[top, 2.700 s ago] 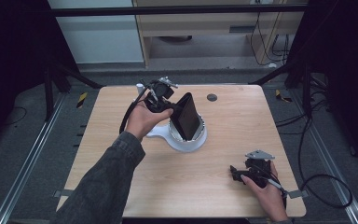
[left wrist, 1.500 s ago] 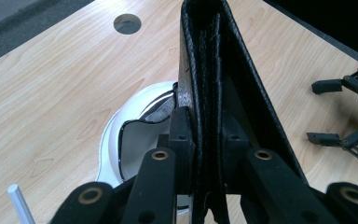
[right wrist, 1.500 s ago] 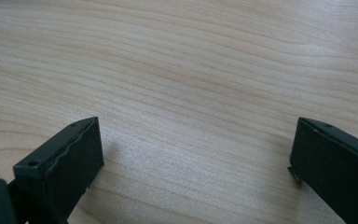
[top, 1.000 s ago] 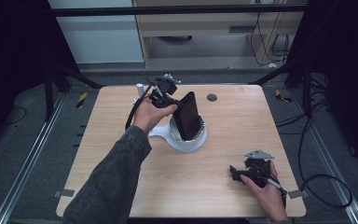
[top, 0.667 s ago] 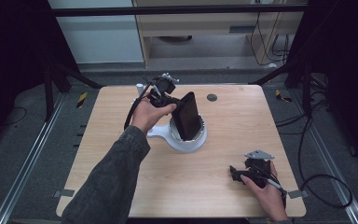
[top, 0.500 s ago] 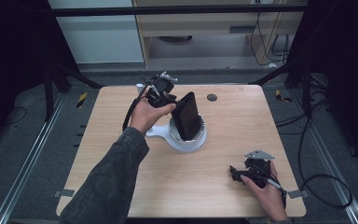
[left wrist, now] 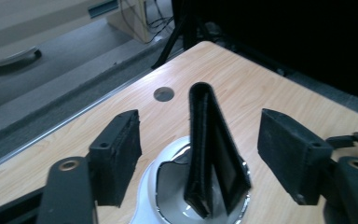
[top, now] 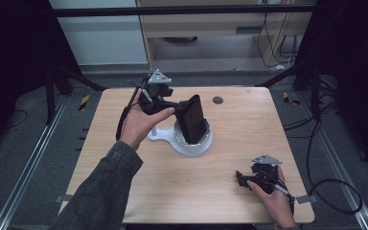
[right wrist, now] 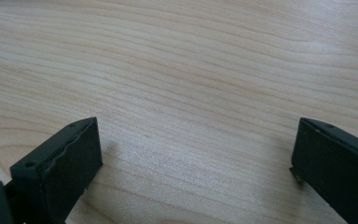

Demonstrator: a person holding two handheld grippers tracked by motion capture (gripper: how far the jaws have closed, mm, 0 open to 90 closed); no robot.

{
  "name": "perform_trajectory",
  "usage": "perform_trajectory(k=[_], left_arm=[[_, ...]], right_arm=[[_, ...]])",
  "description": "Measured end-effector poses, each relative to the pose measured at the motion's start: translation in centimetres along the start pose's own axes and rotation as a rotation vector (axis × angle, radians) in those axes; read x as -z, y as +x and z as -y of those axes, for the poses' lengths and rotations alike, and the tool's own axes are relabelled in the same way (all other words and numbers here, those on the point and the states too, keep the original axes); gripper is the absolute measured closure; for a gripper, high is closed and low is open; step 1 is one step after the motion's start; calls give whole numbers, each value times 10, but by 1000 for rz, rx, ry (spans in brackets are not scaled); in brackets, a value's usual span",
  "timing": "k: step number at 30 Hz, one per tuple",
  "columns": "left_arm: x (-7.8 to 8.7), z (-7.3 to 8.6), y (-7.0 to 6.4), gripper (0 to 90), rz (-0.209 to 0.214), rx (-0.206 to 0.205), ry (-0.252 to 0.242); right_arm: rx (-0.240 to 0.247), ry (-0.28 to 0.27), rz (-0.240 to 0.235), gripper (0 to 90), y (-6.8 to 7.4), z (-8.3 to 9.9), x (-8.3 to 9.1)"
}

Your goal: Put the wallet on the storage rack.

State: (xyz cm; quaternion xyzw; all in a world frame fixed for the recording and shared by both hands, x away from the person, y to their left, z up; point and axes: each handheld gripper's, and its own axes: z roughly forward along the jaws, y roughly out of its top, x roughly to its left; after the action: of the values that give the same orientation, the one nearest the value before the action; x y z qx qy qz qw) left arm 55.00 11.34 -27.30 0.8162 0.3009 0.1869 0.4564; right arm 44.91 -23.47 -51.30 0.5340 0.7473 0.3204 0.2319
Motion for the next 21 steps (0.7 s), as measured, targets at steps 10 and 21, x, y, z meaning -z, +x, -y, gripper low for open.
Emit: perform_trajectory(k=[10, 21], left_arm=[[17, 28, -23, 110, 29, -35, -17], [22, 78, -39, 63, 67, -47, 3]], right_arm=[[-1, 0, -1, 18, 0, 0, 0], [3, -1, 2, 14, 1, 1, 1]])
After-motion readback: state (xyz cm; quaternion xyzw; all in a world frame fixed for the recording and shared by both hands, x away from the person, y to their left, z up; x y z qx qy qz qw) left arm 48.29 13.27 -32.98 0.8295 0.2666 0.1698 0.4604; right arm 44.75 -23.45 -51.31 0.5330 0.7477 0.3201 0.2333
